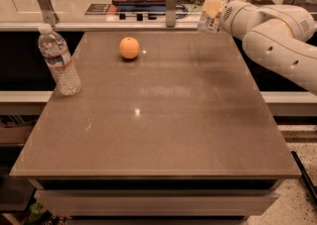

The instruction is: Place blue plastic bottle upright

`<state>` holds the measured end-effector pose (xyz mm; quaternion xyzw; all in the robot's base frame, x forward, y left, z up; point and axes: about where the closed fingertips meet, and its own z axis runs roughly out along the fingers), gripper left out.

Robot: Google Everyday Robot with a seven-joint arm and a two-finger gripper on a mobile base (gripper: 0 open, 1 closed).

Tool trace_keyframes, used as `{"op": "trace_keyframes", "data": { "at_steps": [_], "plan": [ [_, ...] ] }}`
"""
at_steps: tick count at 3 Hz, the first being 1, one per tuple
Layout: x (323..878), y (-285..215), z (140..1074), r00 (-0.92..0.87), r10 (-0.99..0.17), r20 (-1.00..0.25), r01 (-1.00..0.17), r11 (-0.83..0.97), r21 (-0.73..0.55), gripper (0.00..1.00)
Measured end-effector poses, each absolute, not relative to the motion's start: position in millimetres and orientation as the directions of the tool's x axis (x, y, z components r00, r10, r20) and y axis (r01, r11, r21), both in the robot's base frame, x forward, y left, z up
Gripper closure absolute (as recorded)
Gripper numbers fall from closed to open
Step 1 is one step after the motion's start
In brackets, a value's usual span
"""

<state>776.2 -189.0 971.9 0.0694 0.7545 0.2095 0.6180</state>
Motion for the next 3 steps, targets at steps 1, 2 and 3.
{"op": "trace_keyframes", "data": {
  "at_steps": [1, 2, 3],
  "plan": [
    [781, -190, 972, -0.222, 0.372, -0.901, -0.161, 0.898, 0.41, 1.0],
    [784, -194, 981, -0.207, 0.33, -0.921, -0.168, 0.915, 0.366, 1.0],
    [775, -193, 983, -0.242, 0.244, -0.939, -0.161, 0.944, 0.287, 1.0]
  ]
}}
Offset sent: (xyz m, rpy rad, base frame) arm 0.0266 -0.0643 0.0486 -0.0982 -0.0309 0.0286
